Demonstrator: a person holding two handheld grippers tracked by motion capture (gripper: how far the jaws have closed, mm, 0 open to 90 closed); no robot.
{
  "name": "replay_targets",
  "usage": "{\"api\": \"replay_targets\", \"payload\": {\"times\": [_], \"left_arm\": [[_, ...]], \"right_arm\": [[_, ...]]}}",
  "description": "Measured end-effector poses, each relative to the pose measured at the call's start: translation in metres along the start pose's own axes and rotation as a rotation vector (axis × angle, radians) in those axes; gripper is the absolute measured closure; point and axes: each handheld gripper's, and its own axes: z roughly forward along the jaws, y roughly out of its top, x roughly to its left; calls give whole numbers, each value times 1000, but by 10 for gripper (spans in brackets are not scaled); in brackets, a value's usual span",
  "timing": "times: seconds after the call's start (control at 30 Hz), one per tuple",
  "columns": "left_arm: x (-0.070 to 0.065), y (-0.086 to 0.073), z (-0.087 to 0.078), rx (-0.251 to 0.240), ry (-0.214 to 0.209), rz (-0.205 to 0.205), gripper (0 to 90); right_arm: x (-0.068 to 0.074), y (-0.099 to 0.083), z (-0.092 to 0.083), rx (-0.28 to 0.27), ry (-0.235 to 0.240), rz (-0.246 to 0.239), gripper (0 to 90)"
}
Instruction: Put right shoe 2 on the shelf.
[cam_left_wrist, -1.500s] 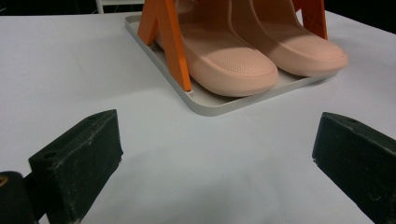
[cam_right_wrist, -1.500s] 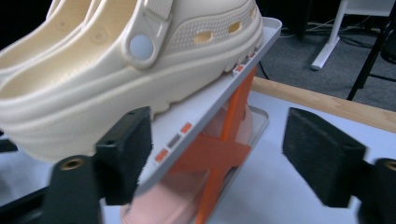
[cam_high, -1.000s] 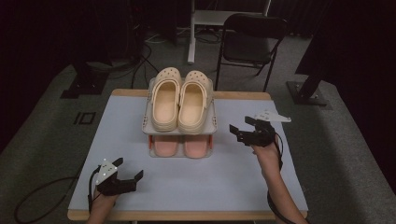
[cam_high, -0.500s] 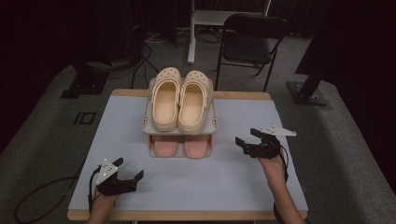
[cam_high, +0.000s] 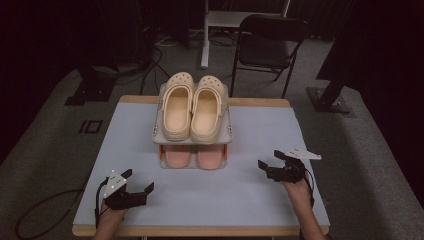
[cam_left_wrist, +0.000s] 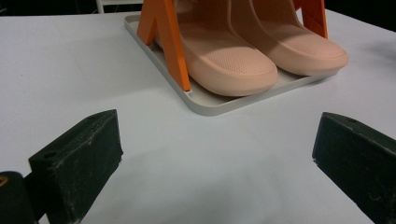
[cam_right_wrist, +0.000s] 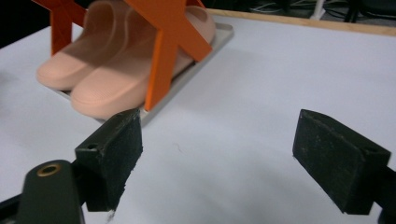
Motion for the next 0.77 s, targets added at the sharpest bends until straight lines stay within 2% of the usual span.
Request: {"api": "replay_targets", "payload": {"times": [0.3,0.47,0.77], "left_arm": [[1,0,0,0,-2,0,15],[1,-1,0,1,2,-2,15],[1,0,2,5,-3,-3,15]], "right_arm": [[-3,-14,-7,12,-12,9,153],[-3,-25,-12,35,-22,-18,144],[-8,-46,-17,56,-30,18,144]]}}
